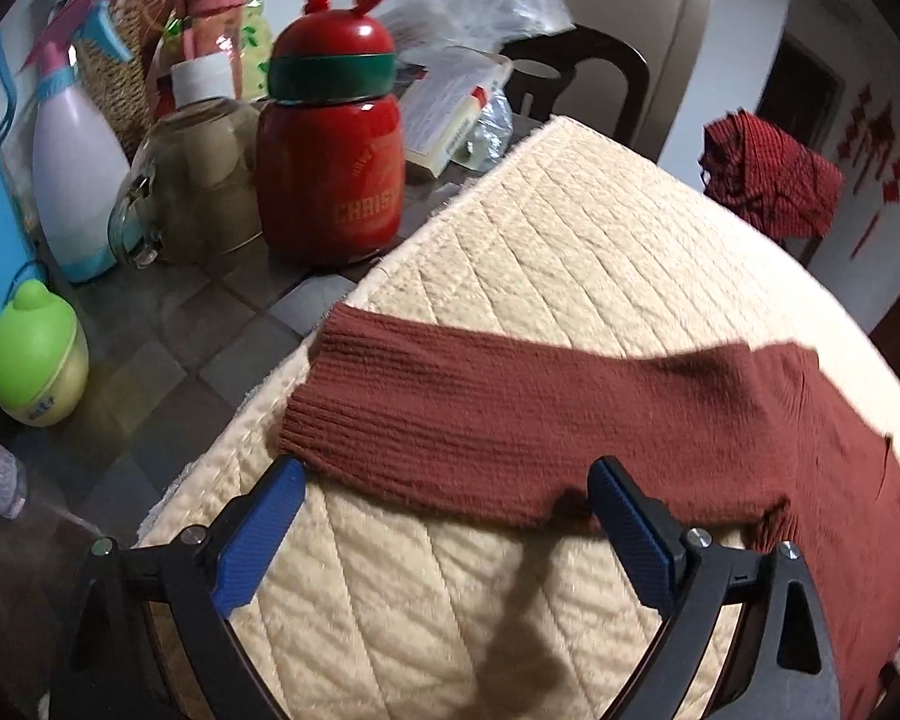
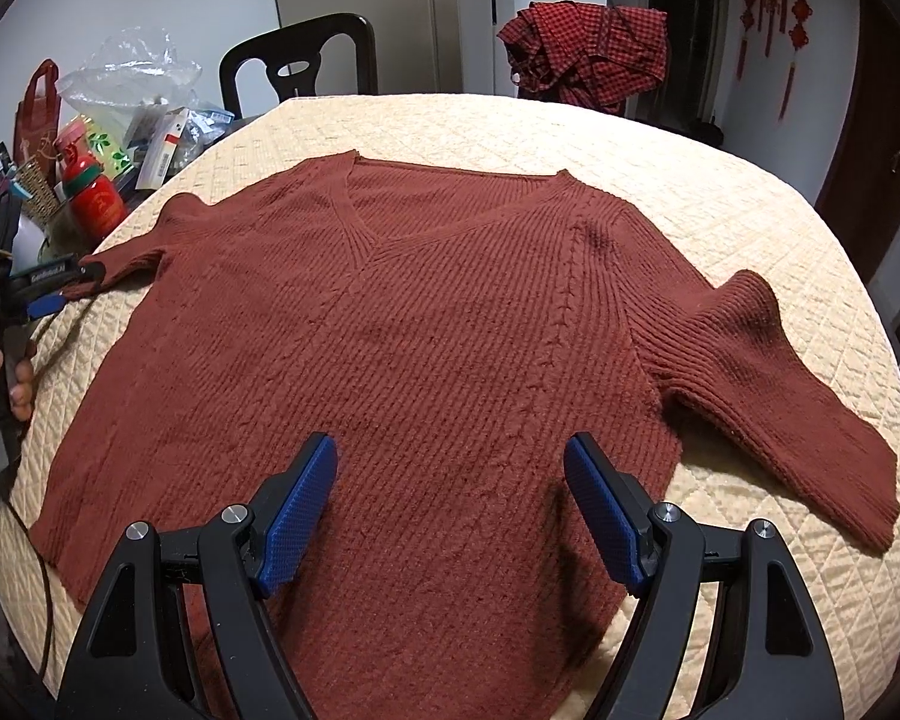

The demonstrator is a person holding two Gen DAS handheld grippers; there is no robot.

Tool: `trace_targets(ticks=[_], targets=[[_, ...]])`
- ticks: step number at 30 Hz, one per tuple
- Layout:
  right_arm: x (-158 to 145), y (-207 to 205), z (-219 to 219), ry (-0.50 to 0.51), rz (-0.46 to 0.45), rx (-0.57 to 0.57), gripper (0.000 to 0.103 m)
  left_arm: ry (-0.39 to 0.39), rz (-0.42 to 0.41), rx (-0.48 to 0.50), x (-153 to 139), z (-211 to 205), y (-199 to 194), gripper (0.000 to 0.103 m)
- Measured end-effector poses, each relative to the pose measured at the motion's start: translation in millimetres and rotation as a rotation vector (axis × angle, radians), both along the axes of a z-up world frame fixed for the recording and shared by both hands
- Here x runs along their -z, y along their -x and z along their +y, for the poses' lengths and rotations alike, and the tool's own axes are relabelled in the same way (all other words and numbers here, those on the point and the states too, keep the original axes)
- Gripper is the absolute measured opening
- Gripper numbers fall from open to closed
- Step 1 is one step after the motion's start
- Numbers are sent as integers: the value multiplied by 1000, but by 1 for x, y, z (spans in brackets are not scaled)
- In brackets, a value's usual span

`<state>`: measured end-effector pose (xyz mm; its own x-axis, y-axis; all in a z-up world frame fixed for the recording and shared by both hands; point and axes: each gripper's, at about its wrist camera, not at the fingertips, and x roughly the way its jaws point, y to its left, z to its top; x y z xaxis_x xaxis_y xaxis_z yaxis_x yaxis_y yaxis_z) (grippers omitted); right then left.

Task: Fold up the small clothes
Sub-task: 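Move the left gripper to the sweater sleeve cuff and grasp it, then fold the held sleeve across the sweater body with the left gripper, release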

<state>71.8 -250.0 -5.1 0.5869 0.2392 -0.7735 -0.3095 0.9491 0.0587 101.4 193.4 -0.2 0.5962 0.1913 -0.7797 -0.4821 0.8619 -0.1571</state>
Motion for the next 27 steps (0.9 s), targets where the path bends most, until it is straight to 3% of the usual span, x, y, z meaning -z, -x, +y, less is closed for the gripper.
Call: trace_targets(ticks=[3, 4, 6, 7, 9, 13, 16, 22, 27], targets=[[1, -1, 1, -2, 6, -2, 78, -26, 5, -40, 0, 4, -5, 78], [1, -1, 1, -1, 6, -2, 78, -46, 7, -52, -1, 4, -5, 63], [3, -1, 0, -1, 10, 1, 78, -68, 11, -67, -1, 8, -7, 47], [3, -1, 0, -3, 12, 3, 78, -58, 4, -71, -2, 11, -8, 31], [4, 0, -3, -10, 17, 10, 78, -6, -15, -57, -5, 17, -8, 13], [4, 1, -8, -25, 15, 23, 78, 24, -88, 1, -24, 11, -10, 12], [2, 3, -13, -48, 8, 31, 78, 58, -165, 102, -48, -9, -14, 12], [-2, 5, -21, -75, -2, 52, 78, 65, -281, 376, -94, -90, -36, 12], [-5, 7, -29, -111, -4, 71, 78, 108, -262, 651, -91, -175, -63, 12]])
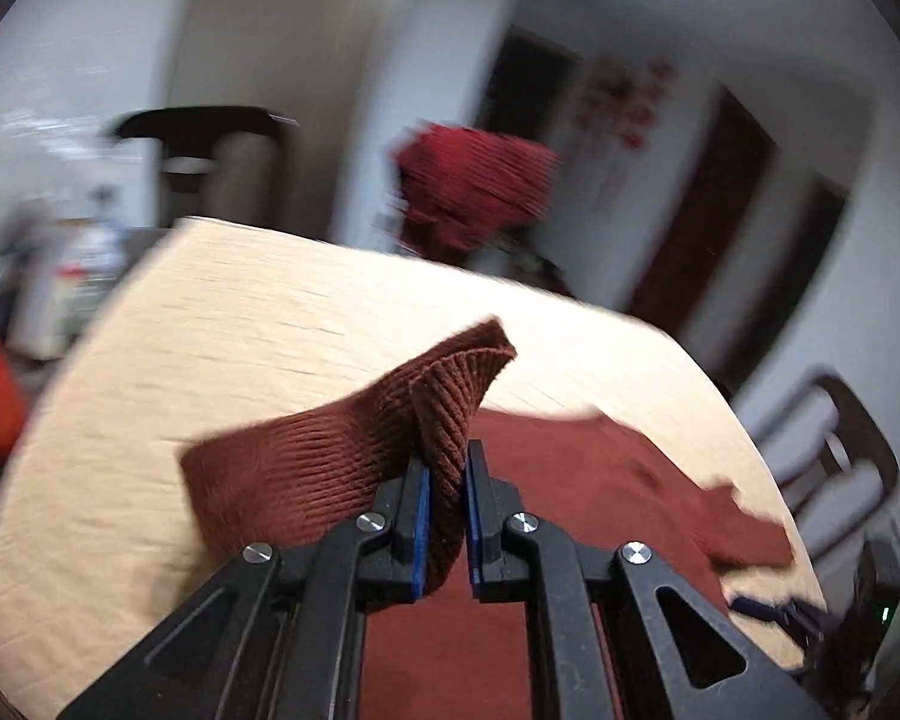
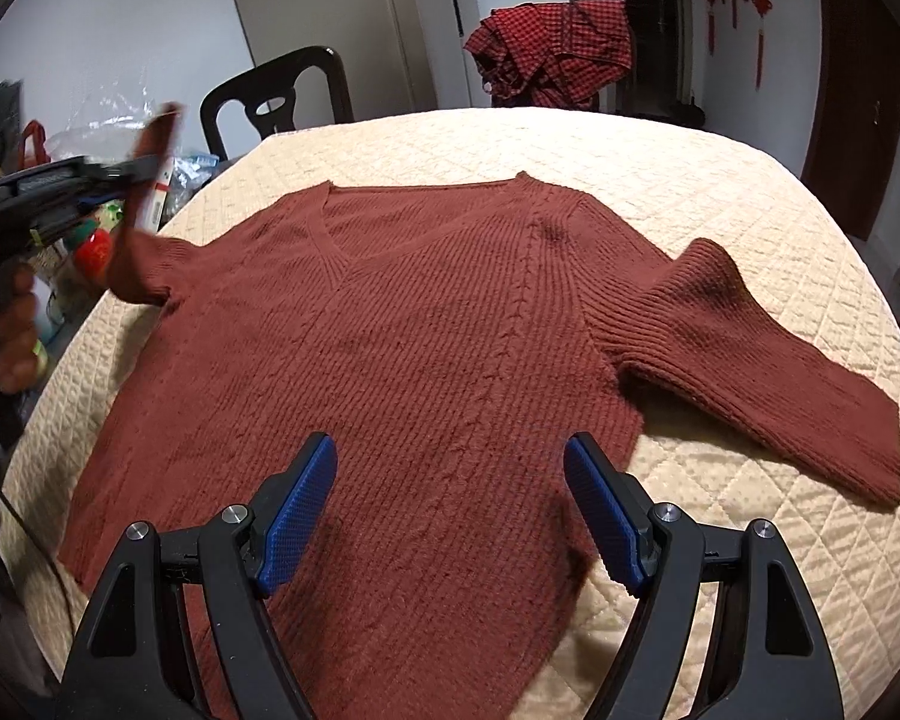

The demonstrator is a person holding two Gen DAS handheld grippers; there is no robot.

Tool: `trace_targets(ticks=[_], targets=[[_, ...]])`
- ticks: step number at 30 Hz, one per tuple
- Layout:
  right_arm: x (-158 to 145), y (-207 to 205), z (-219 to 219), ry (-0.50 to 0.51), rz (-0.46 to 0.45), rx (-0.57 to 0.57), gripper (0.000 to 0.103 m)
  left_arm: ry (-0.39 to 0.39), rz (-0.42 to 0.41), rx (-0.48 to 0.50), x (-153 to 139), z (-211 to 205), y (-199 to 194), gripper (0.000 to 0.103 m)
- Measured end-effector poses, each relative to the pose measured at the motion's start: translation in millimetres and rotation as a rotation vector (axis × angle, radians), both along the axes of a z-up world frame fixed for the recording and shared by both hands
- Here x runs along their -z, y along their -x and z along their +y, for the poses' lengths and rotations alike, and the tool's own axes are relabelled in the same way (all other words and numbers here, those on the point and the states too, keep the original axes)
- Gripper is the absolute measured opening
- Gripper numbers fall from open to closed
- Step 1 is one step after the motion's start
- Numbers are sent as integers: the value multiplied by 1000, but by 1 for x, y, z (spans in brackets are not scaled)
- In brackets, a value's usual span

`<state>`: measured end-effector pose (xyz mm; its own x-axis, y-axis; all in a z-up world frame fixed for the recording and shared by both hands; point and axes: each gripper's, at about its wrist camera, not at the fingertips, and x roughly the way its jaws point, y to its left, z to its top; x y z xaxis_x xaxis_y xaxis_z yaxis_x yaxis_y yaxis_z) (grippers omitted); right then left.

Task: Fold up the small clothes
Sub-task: 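Fold the held sleeve across the sweater body with the left gripper, release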

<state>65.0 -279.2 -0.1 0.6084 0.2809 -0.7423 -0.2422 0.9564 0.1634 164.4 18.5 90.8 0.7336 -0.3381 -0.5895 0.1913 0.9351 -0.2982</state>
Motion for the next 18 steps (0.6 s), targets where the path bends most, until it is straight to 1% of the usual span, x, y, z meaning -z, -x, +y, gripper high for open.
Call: trace_targets(ticks=[2, 3, 5, 6, 7, 8, 9, 10, 11, 12, 13, 14, 17, 18], targets=[[-2, 0, -3, -16, 3, 3, 78, 6, 43, 100, 13, -28, -10, 12], [-3, 1, -4, -21, 1, 6, 78, 9, 72, 135, 20, -38, -13, 12], [-6, 1, -7, -32, -3, 14, 78, 13, 123, 180, 36, -52, -19, 17], [-8, 0, -9, -41, -6, 18, 78, 18, 137, 193, 39, -56, -18, 23], [-9, -1, -9, -47, -8, 20, 78, 29, 139, 203, 39, -56, -16, 30], [-10, -2, -10, -61, -11, 22, 78, 39, 130, 212, 38, -53, -9, 35], [-12, -5, -11, -78, -12, 23, 78, 43, 107, 212, 33, -49, -4, 43], [-13, -8, -11, -94, -11, 21, 72, 41, 84, 206, 28, -44, 0, 50], [-14, -11, -10, -106, -7, 18, 62, 34, 55, 191, 23, -35, 9, 52], [-14, -15, -9, -117, 0, 14, 57, 16, 28, 164, 18, -26, 12, 55], [-13, -20, -6, -125, 8, 10, 49, -6, 16, 131, 17, -17, 12, 55], [-13, -27, -2, -133, 18, 4, 44, -36, 12, 85, 17, -7, 10, 55], [-10, -44, 14, -160, 45, -36, 44, -105, 55, -44, 27, 28, -3, 55], [-9, -50, 19, -165, 54, -50, 44, -111, 77, -79, 32, 38, -8, 55]])
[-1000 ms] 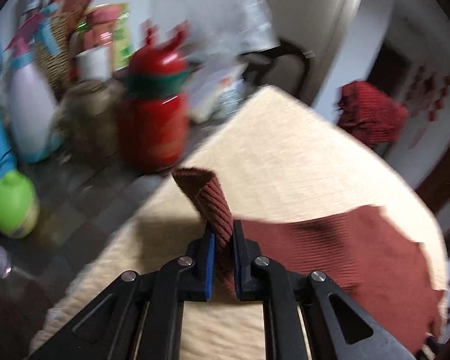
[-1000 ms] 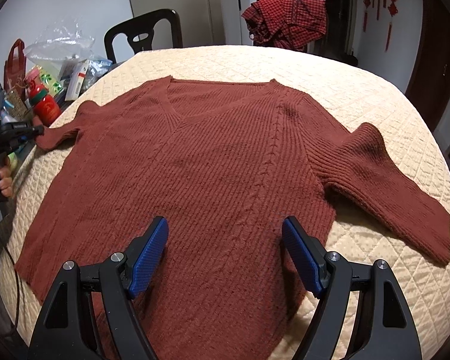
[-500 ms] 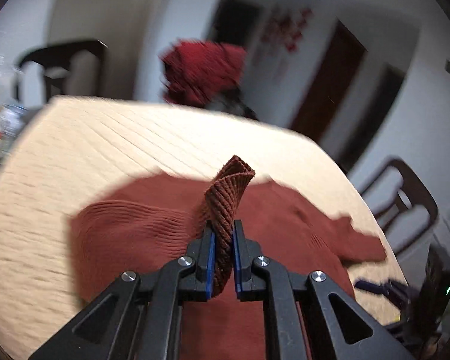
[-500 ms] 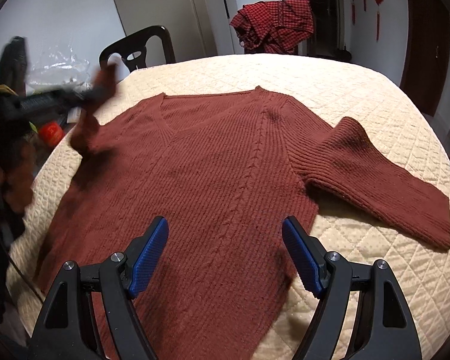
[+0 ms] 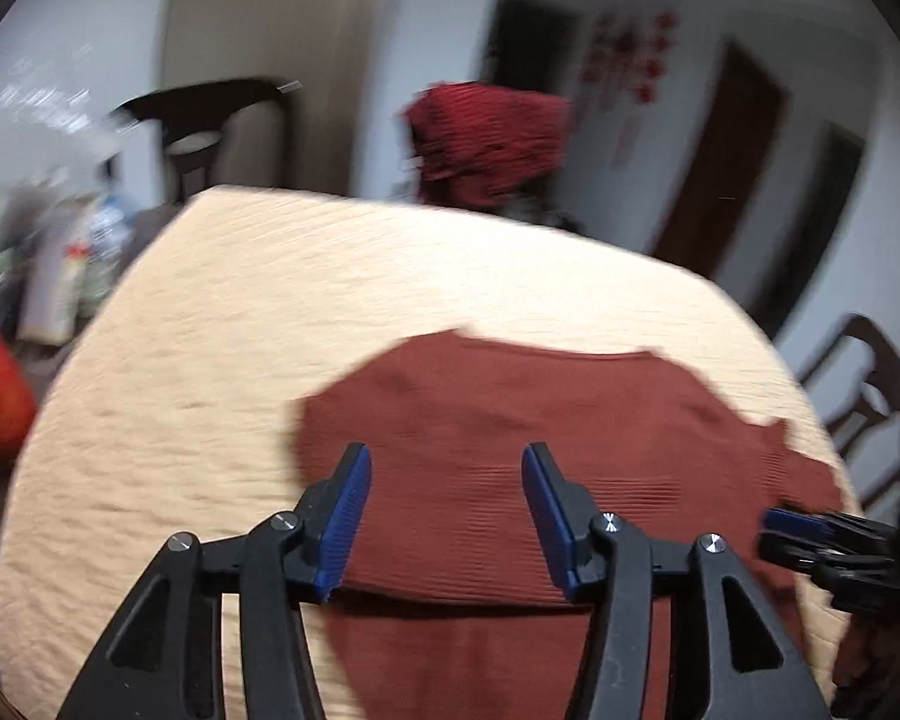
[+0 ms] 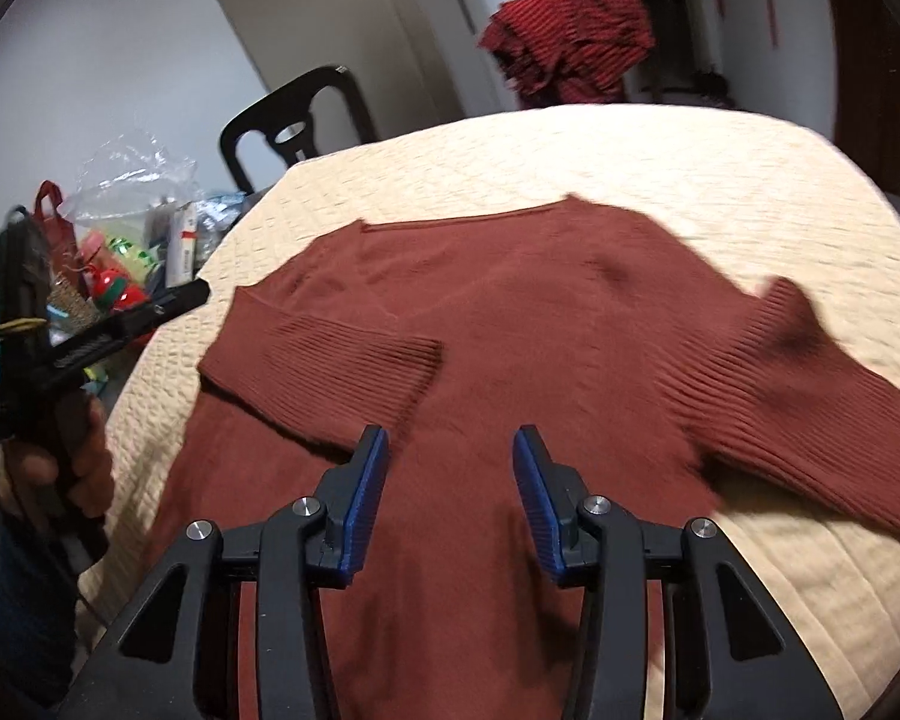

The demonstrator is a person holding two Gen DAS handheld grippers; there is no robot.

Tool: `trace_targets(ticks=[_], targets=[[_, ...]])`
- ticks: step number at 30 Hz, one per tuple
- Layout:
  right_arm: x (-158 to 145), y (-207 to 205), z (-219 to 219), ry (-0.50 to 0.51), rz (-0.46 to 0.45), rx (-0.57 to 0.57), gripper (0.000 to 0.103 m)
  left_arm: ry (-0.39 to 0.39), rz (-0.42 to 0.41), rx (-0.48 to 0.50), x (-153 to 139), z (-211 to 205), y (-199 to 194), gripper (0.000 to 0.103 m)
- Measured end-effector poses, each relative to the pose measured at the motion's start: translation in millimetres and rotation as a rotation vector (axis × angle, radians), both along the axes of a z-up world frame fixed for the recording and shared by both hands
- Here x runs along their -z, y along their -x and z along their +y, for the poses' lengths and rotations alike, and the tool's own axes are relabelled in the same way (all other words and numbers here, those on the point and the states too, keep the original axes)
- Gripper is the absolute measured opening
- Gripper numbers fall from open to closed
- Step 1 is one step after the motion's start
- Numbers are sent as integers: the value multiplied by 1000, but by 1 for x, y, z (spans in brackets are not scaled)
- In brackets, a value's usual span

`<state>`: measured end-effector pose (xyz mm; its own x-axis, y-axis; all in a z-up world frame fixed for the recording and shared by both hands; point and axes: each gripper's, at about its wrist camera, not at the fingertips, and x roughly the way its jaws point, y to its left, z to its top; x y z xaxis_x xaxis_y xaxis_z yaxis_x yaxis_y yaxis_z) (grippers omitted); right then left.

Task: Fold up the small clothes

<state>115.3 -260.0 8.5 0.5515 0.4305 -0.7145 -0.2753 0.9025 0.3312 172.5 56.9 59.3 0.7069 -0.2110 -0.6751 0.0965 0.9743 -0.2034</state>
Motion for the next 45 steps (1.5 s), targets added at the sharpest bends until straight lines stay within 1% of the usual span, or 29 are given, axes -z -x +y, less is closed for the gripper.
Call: trace_targets(ticks=[4, 7, 9, 10, 11, 12, 13, 14, 15, 16, 17, 18, 19, 21, 23, 24, 26, 28, 30, 32, 33, 34, 36, 37, 38, 39, 41, 43, 45], targets=[[10, -31, 23, -11, 41, -57, 44, 4, 51, -51, 18, 24, -14, 55], [21, -47, 30, 16, 88, -50, 44, 16, 79, -59, 28, 29, -21, 55], [23, -52, 34, 18, 82, -56, 44, 25, 94, -54, 33, 29, -25, 55], [23, -53, 36, 21, 79, -63, 42, 23, 98, -52, 37, 27, -26, 54], [22, -54, 40, 19, 78, -74, 22, 20, 101, -50, 38, 26, -27, 53], [22, -54, 41, 16, 77, -85, 8, 21, 101, -44, 40, 26, -29, 50], [23, -56, 44, 14, 84, -102, 4, 24, 100, -36, 40, 25, -29, 46], [21, -58, 46, 17, 78, -109, 4, 28, 99, -34, 41, 24, -29, 44], [18, -59, 47, 22, 63, -111, 4, 34, 94, -30, 41, 24, -29, 40], [13, -61, 47, 18, 44, -110, 4, 37, 87, -27, 40, 24, -28, 33], [5, -63, 45, -4, 25, -102, 4, 38, 77, -22, 39, 22, -28, 30], [1, -66, 44, -15, 14, -99, 4, 37, 70, -20, 38, 22, -28, 24], [-4, -68, 43, -26, -5, -98, 4, 33, 62, -14, 36, 21, -28, 17], [-6, -76, 40, -5, -23, -90, 4, 8, 48, 0, 35, 17, -29, 13], [3, -89, 39, -17, 16, -81, 4, -25, 47, 4, 39, 14, -33, 13], [11, -96, 36, -32, 57, -79, 5, -37, 49, 1, 41, 14, -36, 13], [22, -101, 33, -25, 103, -53, 6, -43, 65, -5, 46, 15, -39, 11], [21, -95, 28, -7, 89, -29, 11, -30, 63, -8, 46, 19, -36, 11], [12, -83, 24, -1, 55, -18, 11, -13, 43, -2, 39, 22, -29, 11], [5, -71, 23, -11, 21, -28, 12, 3, 14, 18, 31, 20, -20, 11], [3, -63, 25, -11, 10, -52, 12, 5, 4, 31, 28, 18, -17, 11], [4, -58, 30, 4, 11, -74, 12, 5, 4, 41, 28, 16, -14, 11], [12, -56, 37, 45, 31, -100, 11, 11, 37, 66, 35, 10, -12, 11], [21, -55, 41, 77, 56, -110, 11, 3, 66, 81, 43, 6, -13, 11], [25, -56, 42, 81, 58, -110, 11, -20, 84, 83, 49, 1, -13, 11], [25, -55, 39, 61, 50, -106, 11, -49, 78, 76, 53, -2, -11, 12], [22, -54, 34, 57, 55, -88, 11, -58, 72, 71, 50, -3, -7, 12], [17, -46, 34, 98, 19, -85, 11, -49, 69, 69, 45, -3, -2, 12], [18, -39, 31, 104, 14, -84, 16, -60, 63, 75, 45, -5, 2, 14]])
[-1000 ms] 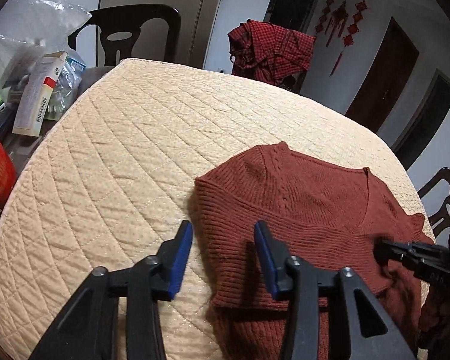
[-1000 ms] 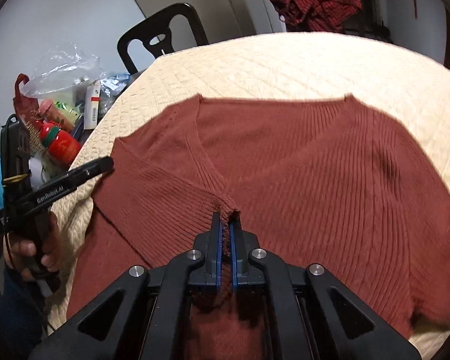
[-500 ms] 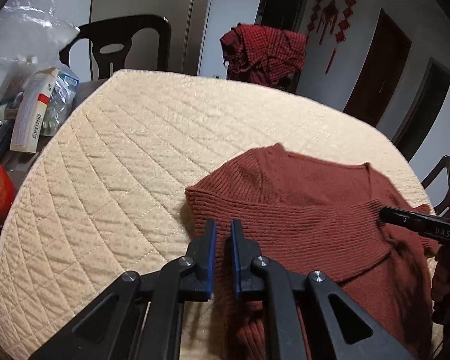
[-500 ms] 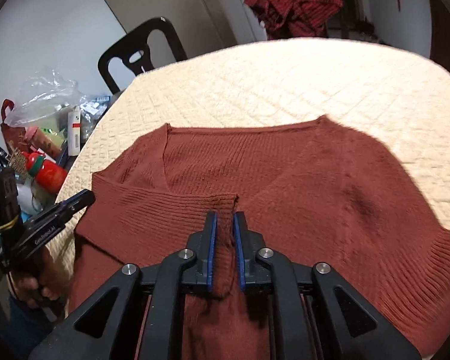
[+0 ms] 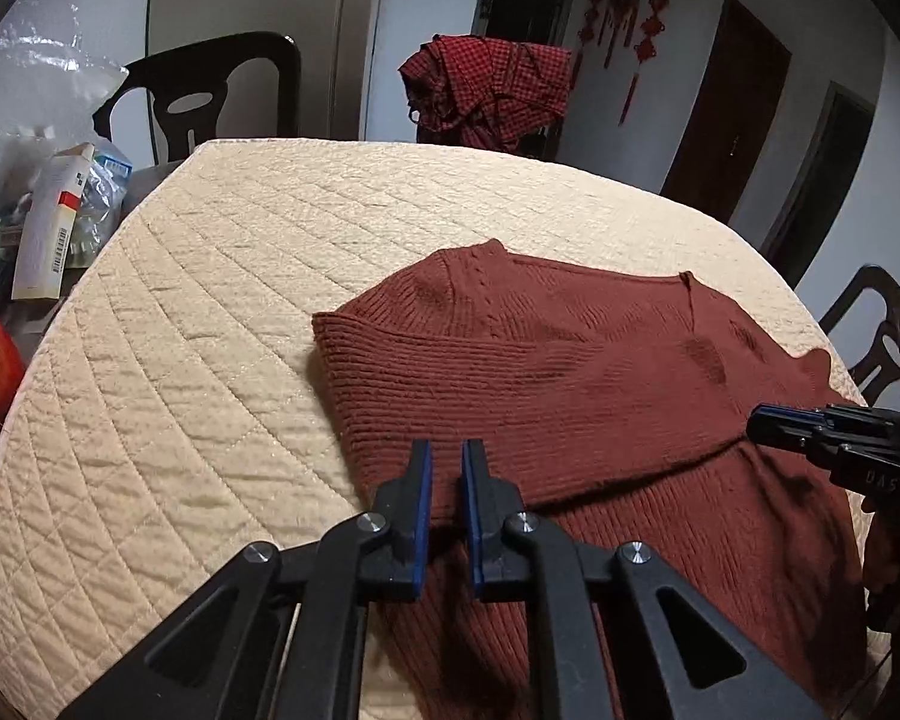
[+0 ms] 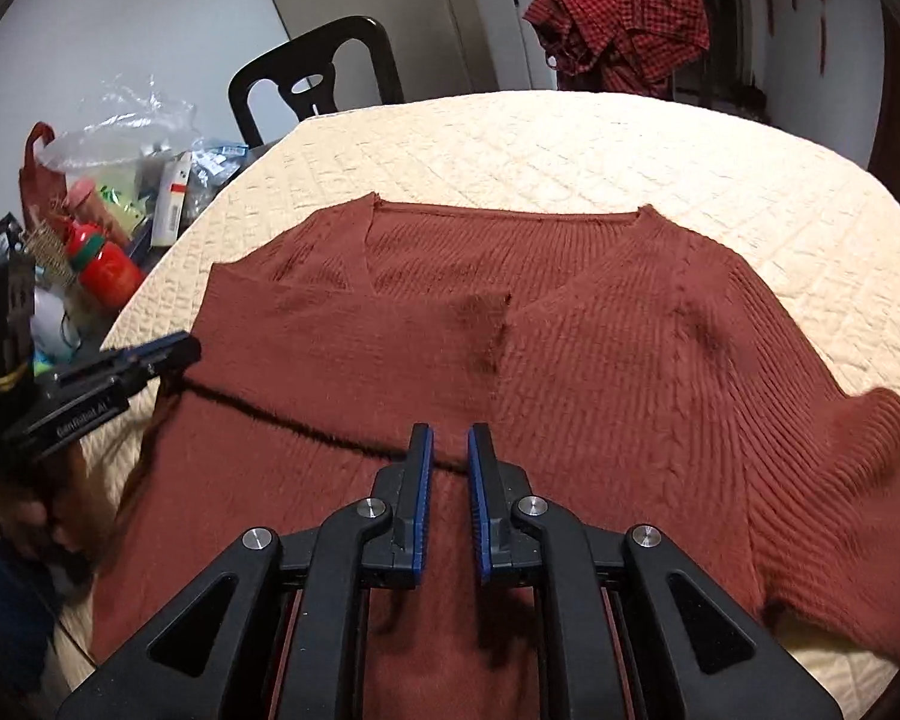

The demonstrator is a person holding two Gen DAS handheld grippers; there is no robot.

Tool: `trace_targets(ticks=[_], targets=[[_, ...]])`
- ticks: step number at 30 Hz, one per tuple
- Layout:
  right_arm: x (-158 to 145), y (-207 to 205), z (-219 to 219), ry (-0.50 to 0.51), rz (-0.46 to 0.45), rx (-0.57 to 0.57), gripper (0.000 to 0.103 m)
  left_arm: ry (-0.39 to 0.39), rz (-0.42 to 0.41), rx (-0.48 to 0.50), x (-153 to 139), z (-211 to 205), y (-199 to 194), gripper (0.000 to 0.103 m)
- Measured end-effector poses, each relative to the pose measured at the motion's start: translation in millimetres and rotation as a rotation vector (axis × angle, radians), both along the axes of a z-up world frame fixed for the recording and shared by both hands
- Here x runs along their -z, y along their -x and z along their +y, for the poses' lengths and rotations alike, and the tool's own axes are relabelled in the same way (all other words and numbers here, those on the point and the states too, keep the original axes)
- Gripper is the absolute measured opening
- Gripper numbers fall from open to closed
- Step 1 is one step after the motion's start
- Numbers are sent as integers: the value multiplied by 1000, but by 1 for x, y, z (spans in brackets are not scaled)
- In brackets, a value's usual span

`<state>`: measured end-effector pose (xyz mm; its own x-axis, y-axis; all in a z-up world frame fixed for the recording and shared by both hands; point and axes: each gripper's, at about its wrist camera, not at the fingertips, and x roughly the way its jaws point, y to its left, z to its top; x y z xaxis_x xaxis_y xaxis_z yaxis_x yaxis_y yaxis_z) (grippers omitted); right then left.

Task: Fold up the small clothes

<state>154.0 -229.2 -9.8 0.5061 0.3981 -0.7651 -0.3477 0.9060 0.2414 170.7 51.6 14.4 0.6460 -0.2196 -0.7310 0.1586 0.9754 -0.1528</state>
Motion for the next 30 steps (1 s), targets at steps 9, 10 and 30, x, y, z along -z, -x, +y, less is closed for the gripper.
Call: trace_targets(ticks=[9, 10, 30], targets=[[-8, 27, -22, -21, -35, 42, 20, 2, -21, -10, -15, -8, 22, 27], [-9, 34, -28, -39, -34, 50, 25, 7, -30, -5, -18, -10, 28, 35], [-4, 130, -102, -73, -42, 248, 31, 17, 1, 5, -10, -47, 112, 49]])
